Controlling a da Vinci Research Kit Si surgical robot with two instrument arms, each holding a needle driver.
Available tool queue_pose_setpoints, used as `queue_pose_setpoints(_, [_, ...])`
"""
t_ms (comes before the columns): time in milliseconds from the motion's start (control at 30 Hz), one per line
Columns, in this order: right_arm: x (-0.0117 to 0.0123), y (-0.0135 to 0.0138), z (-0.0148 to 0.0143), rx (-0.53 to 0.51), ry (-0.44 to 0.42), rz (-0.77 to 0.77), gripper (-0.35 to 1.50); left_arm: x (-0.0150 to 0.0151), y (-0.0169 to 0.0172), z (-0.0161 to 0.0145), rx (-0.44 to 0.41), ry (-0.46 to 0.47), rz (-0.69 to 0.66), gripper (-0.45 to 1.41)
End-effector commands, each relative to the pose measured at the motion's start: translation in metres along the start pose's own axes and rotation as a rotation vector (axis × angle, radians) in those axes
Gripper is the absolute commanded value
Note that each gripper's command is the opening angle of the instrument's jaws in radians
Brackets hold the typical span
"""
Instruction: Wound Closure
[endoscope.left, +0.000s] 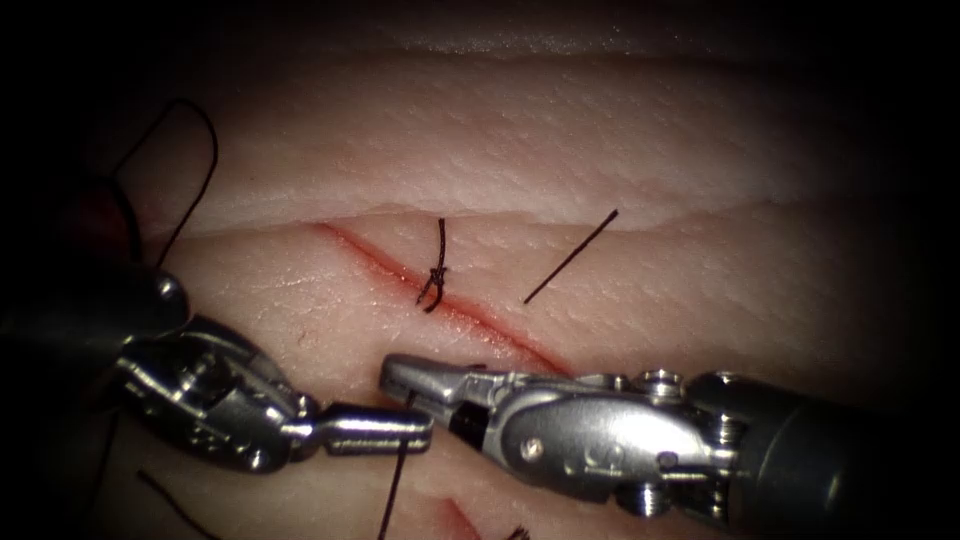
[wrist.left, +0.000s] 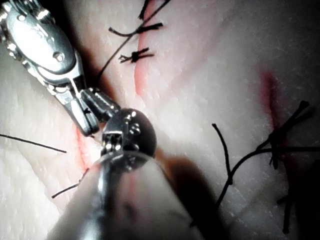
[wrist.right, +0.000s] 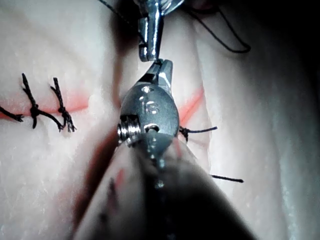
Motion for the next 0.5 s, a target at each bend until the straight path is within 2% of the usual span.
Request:
queue_pose_setpoints(33, [-0.0002, 0.0003, 0.0004, -0.004, -0.008, 0.010, -0.35, -0.0003, 0.0000, 0.0008, 0.000, 0.002, 0.002, -0.45])
queue_pose_setpoints(67, [-0.0002, 0.0003, 0.0001, -0.019, -0.040, 0.079, -0.35, -0.0003, -0.0001, 0.0009, -0.005, 0.000, -0.005, -0.45])
queue_pose_setpoints(100, [-0.0003, 0.0004, 0.0000, -0.024, -0.060, 0.114, -0.35, -0.0002, 0.0000, 0.0012, -0.009, -0.005, -0.028, 0.24])
queue_pose_setpoints(133, [-0.0003, 0.0004, 0.0000, -0.024, -0.060, 0.114, -0.35, -0.0002, 0.0000, 0.0012, -0.009, -0.005, -0.028, 0.24])
queue_pose_setpoints(167, [-0.0005, 0.0005, 0.0000, -0.029, -0.070, 0.132, -0.35, -0.0001, 0.0002, 0.0014, -0.017, -0.022, -0.051, 0.56])
queue_pose_setpoints(233, [-0.0009, 0.0008, -0.0001, -0.032, -0.083, 0.145, -0.35, 0.0002, 0.0005, 0.0017, -0.025, -0.040, -0.051, 0.78])
queue_pose_setpoints(300, [-0.0015, 0.0012, -0.0002, -0.034, -0.088, 0.152, -0.35, 0.0006, 0.0009, 0.0020, -0.025, -0.046, -0.049, 0.91])
queue_pose_setpoints(500, [-0.0033, 0.0022, -0.0006, -0.035, -0.101, 0.165, -0.35, 0.0017, 0.0017, 0.0022, 0.005, -0.054, -0.048, 0.96])
